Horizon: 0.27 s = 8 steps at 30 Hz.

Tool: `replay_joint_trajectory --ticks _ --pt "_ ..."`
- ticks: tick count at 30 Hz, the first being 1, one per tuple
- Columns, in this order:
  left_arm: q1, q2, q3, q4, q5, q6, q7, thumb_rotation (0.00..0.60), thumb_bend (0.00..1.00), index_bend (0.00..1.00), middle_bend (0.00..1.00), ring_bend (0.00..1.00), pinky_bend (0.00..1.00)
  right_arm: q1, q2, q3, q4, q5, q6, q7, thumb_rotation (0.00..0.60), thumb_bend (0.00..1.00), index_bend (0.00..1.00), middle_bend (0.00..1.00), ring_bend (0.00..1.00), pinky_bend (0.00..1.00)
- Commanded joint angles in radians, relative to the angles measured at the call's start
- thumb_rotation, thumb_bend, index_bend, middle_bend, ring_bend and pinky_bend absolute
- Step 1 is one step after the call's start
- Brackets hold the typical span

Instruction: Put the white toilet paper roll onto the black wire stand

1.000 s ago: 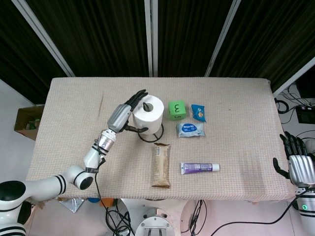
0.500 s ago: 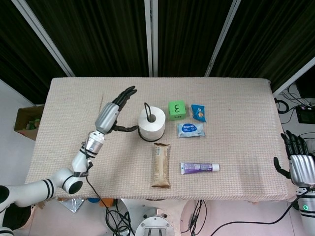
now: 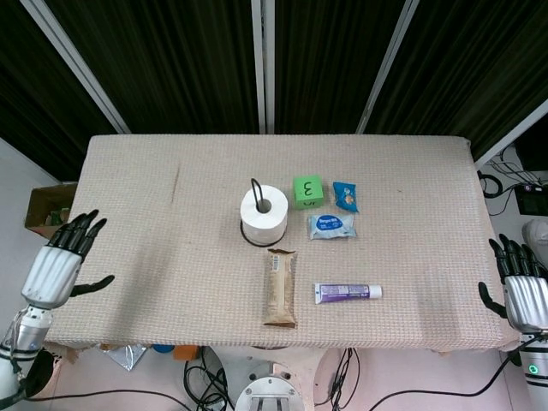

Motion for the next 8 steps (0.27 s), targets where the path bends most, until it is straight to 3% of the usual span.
replay_joint_trajectory --ticks 1,8 --pt "0.097 -0.007 0.049 0.084 -0.023 0.054 -0.015 0.423 0.11 0.04 0.01 0.06 0.22 -0.019 0.056 -0.014 -0.128 0.05 -0.051 -0.136 0.6 0.32 0.0 0.0 0.0 0.0" --pt "0.143 -0.051 0.028 0.196 -0.036 0.06 -0.059 0.424 0.11 0.04 0.01 0.06 0.22 -0.024 0.076 -0.012 -0.186 0.054 -0.05 -0.189 0.6 0.32 0.0 0.0 0.0 0.0"
